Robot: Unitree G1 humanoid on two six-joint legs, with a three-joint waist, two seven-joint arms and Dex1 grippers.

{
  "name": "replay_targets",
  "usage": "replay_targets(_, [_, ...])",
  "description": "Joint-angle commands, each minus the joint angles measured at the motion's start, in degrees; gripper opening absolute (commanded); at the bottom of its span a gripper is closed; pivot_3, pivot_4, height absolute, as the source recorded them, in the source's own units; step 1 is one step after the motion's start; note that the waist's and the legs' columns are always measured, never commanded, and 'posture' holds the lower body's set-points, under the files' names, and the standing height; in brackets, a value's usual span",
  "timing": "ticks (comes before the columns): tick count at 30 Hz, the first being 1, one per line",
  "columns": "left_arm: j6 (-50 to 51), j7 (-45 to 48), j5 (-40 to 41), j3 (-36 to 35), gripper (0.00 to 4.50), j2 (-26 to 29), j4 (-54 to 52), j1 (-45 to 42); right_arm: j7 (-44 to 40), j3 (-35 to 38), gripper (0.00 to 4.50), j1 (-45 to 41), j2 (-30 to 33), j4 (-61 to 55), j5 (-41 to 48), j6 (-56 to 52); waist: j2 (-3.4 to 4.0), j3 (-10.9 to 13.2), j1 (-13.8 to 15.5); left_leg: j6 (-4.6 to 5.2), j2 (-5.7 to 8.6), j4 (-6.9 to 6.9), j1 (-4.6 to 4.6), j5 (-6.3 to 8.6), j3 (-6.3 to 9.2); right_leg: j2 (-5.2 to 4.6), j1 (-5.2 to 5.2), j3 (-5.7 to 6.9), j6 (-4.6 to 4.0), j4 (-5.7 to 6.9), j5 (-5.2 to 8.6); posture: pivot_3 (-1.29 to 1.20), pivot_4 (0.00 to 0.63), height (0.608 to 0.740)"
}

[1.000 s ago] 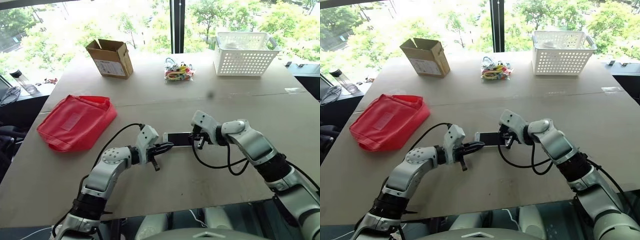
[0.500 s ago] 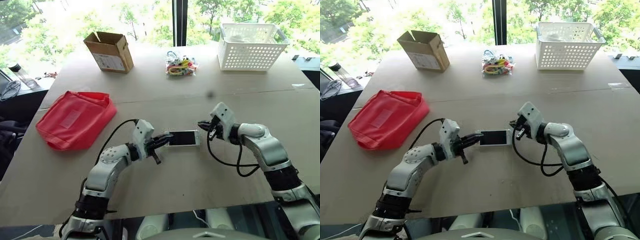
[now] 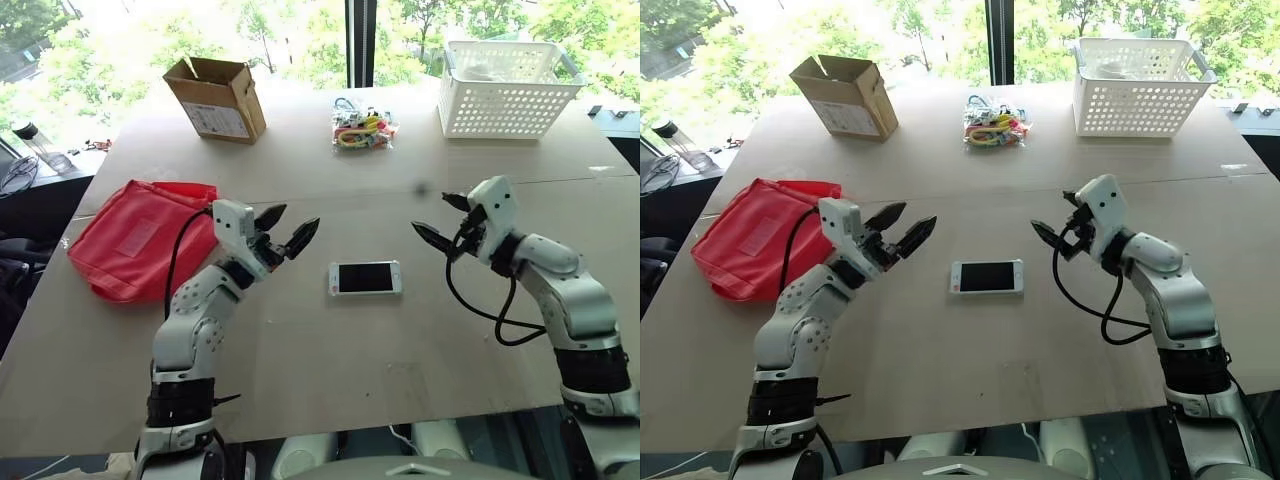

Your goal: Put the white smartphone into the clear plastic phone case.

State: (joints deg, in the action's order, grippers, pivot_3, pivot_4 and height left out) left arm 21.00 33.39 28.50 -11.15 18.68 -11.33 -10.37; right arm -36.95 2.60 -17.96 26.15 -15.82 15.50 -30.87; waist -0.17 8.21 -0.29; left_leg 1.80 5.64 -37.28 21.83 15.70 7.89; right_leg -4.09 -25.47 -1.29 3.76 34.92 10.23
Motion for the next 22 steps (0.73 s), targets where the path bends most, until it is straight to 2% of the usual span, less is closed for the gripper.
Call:
replay_targets(1, [0.95,-2.00,1.23,-2.27,4.43,1.23,-5.75,2.86,0.77,3.55,4.50,3.11,1.38,-6.35,2.26,-0.15,0.00,0.00,0.08,0.00,0.00,0.01,0.03,0.00,-0.02,0.00,-0.04,-0.02,0.00,0.01,0.00,0.00,0.150,0.740])
replay_targets(6, [2.58,-4.05,1.89,-4.26,4.43,2.67,-10.45,8.86,3.64,7.62,4.50,10.04,2.00,-12.52,3.63,-1.06,0.00,0.00,0.14,0.00,-0.03,0.01,-0.01,0.00,-0.08,0.02,-0.06,-0.09,0.00,0.08,0.00,0.00,0.150,0.740])
replay_targets(9, [1.34,-5.74,-0.50,-4.82,4.43,3.52,-12.15,12.09,4.94,9.13,4.50,14.18,2.55,-15.28,3.41,-1.13,0.00,0.00,0.49,0.00,-0.02,0.01,0.00,0.00,-0.15,0.03,-0.05,-0.13,0.00,0.06,0.00,0.00,0.150,0.740])
replay_targets(13, [1.08,-8.37,-1.37,-5.80,4.43,2.91,-14.32,16.49,5.94,12.14,4.50,20.20,1.34,-17.96,4.26,1.94,0.00,0.00,1.06,0.00,-0.03,-0.01,-0.05,0.00,-0.19,0.04,-0.02,-0.16,0.00,0.08,0.00,0.00,0.150,0.740])
replay_targets(22, [-0.18,-8.93,-1.51,-5.75,4.43,2.62,-15.82,21.69,6.02,13.45,4.50,26.81,2.94,-20.39,4.47,3.65,-0.01,0.00,1.14,0.00,-0.04,-0.08,-0.15,0.00,-0.23,0.05,0.12,-0.16,0.01,0.08,0.01,0.00,0.150,0.740])
